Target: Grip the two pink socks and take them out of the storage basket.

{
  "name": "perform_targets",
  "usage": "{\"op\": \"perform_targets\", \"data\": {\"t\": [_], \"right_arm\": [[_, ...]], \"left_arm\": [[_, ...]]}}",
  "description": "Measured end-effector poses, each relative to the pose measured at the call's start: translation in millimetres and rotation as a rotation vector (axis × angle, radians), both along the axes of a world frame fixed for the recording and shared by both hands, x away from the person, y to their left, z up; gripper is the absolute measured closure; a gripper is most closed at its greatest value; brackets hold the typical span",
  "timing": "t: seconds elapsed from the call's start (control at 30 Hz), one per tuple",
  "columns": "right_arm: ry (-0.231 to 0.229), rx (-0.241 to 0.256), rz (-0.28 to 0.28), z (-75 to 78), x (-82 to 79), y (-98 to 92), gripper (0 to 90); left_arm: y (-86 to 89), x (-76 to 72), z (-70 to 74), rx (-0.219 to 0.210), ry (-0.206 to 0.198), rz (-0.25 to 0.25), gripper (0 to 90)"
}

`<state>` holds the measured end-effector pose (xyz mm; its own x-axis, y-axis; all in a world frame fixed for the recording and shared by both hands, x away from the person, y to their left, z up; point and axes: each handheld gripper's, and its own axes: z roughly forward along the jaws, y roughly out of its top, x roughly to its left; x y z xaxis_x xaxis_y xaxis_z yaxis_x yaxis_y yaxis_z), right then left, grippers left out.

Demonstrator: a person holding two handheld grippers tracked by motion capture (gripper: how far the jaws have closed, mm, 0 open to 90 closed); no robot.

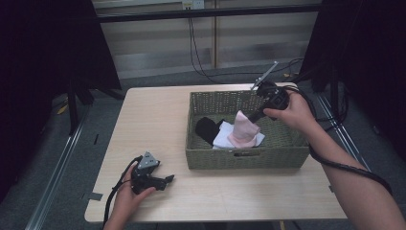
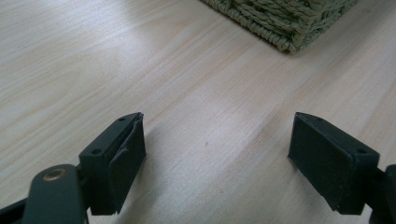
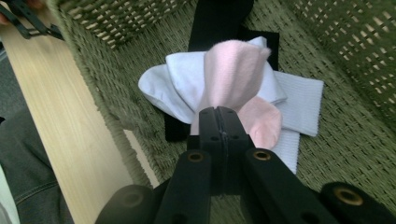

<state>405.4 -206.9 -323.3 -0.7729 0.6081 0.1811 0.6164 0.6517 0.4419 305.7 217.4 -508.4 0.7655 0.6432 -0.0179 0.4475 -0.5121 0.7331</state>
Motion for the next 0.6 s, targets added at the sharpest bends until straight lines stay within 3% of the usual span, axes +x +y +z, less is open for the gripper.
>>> {"op": "perform_targets", "data": {"t": [0.4, 0.6], "right_arm": [[-0.045, 0.026, -0.002, 34.9, -11.9, -14.3, 90.0], [-0.061, 0.037, 0.012, 45.4, -20.1, -17.3, 90.0]], "left_arm": [[0.2, 0.1, 0.2, 0.004, -0.004, 0.000, 18.2], [0.0, 0.0, 0.0, 0.000, 0.000, 0.000, 18.2]]}}
